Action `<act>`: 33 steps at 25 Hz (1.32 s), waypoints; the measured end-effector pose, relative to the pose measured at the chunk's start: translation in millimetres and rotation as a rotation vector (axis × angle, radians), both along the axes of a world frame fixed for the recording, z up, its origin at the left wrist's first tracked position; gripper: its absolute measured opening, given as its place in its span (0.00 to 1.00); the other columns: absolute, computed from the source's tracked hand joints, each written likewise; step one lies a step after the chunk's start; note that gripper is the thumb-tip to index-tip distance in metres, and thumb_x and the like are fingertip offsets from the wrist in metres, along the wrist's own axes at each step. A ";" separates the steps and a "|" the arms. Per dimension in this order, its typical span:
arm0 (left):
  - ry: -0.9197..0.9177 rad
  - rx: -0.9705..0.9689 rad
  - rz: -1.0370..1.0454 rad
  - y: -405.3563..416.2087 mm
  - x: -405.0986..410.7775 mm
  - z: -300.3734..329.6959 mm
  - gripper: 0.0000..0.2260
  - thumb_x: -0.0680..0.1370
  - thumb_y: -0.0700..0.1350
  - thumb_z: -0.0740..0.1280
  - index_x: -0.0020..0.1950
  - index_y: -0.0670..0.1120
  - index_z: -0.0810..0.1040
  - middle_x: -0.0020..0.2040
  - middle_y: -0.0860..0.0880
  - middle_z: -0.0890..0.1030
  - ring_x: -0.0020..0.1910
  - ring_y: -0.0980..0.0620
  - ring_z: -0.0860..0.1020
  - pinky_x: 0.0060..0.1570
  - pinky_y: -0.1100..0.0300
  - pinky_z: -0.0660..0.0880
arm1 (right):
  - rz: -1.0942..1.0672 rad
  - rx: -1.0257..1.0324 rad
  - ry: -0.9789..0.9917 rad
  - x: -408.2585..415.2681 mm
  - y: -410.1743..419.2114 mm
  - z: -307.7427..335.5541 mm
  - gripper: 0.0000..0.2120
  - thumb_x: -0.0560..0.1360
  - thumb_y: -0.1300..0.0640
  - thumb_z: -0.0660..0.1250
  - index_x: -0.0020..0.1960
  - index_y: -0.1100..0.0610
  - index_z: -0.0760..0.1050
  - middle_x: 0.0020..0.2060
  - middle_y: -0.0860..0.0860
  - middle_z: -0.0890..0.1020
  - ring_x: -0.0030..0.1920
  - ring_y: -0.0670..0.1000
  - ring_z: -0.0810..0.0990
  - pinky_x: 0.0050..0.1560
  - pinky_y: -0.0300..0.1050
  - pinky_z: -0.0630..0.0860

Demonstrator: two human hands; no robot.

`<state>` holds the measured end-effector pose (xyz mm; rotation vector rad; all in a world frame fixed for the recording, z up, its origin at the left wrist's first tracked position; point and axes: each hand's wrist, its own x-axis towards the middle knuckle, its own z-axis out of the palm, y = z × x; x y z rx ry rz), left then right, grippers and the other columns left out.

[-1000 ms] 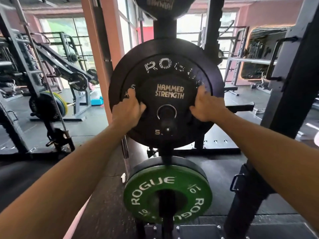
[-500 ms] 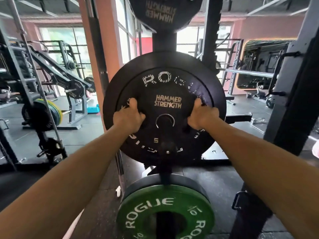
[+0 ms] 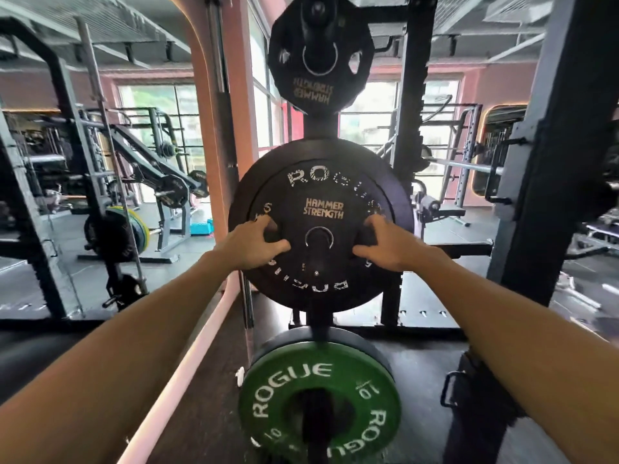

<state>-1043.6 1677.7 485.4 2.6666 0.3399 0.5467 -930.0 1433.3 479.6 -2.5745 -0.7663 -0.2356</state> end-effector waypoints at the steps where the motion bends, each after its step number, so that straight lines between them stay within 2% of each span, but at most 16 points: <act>1: -0.009 -0.019 -0.017 -9.0 -16.1 3.2 0.22 0.75 0.58 0.68 0.65 0.49 0.72 0.63 0.48 0.77 0.59 0.47 0.75 0.57 0.58 0.68 | 0.015 -0.002 0.000 -11.9 -7.2 0.5 0.36 0.67 0.35 0.66 0.69 0.49 0.61 0.68 0.51 0.71 0.63 0.57 0.75 0.63 0.59 0.71; 6: -0.042 -0.080 -0.064 -49.2 -84.7 21.7 0.22 0.76 0.56 0.69 0.66 0.48 0.72 0.56 0.51 0.74 0.54 0.51 0.72 0.53 0.59 0.66 | 0.053 -0.002 -0.027 -67.4 -44.7 11.3 0.36 0.69 0.34 0.66 0.71 0.47 0.60 0.70 0.51 0.69 0.66 0.57 0.73 0.65 0.60 0.70; 9: -0.036 -0.163 -0.071 -69.6 -120.0 29.0 0.23 0.74 0.56 0.71 0.66 0.50 0.72 0.60 0.49 0.75 0.59 0.48 0.74 0.56 0.57 0.68 | 0.064 -0.014 -0.049 -97.0 -68.3 21.2 0.37 0.70 0.35 0.66 0.73 0.47 0.59 0.71 0.51 0.68 0.67 0.56 0.71 0.66 0.59 0.68; 14: -0.077 -0.127 -0.069 -120.4 -182.7 34.3 0.24 0.72 0.59 0.72 0.64 0.51 0.73 0.61 0.48 0.76 0.59 0.48 0.75 0.57 0.55 0.69 | 0.076 0.009 -0.070 -153.3 -121.8 31.3 0.39 0.67 0.31 0.65 0.73 0.46 0.59 0.70 0.51 0.69 0.67 0.55 0.71 0.66 0.60 0.68; 18: -0.089 -0.115 -0.101 -183.5 -238.7 28.9 0.26 0.72 0.60 0.71 0.65 0.50 0.72 0.59 0.48 0.77 0.57 0.48 0.75 0.53 0.57 0.71 | 0.083 -0.002 -0.067 -209.5 -185.6 30.3 0.40 0.68 0.32 0.66 0.73 0.47 0.58 0.72 0.51 0.67 0.68 0.56 0.70 0.67 0.61 0.66; 20: -0.071 -0.127 -0.119 -221.3 -261.0 27.7 0.25 0.74 0.58 0.70 0.67 0.49 0.70 0.58 0.50 0.75 0.58 0.49 0.74 0.50 0.60 0.70 | 0.068 -0.014 -0.055 -232.5 -220.7 28.8 0.40 0.67 0.32 0.66 0.73 0.46 0.58 0.71 0.51 0.68 0.67 0.56 0.71 0.66 0.60 0.68; 24: -0.068 -0.082 -0.133 -292.0 -285.4 34.4 0.23 0.76 0.56 0.69 0.68 0.50 0.71 0.56 0.51 0.71 0.56 0.51 0.71 0.54 0.59 0.66 | 0.008 -0.044 -0.049 -267.4 -294.7 36.4 0.41 0.67 0.31 0.66 0.74 0.45 0.57 0.73 0.51 0.66 0.69 0.56 0.70 0.68 0.61 0.66; 30: -0.064 -0.075 -0.225 -388.6 -281.3 50.0 0.23 0.73 0.59 0.70 0.65 0.53 0.72 0.61 0.49 0.75 0.59 0.49 0.73 0.60 0.54 0.69 | -0.113 -0.072 -0.079 -289.7 -412.9 54.8 0.40 0.71 0.34 0.66 0.76 0.47 0.54 0.75 0.52 0.63 0.72 0.57 0.66 0.70 0.60 0.64; 33: -0.040 -0.058 -0.285 -448.8 -259.2 50.8 0.26 0.74 0.60 0.69 0.69 0.51 0.70 0.63 0.45 0.77 0.56 0.48 0.74 0.56 0.55 0.69 | -0.187 -0.095 -0.078 -288.1 -481.2 59.1 0.39 0.71 0.34 0.65 0.76 0.47 0.55 0.75 0.51 0.64 0.72 0.56 0.66 0.71 0.58 0.63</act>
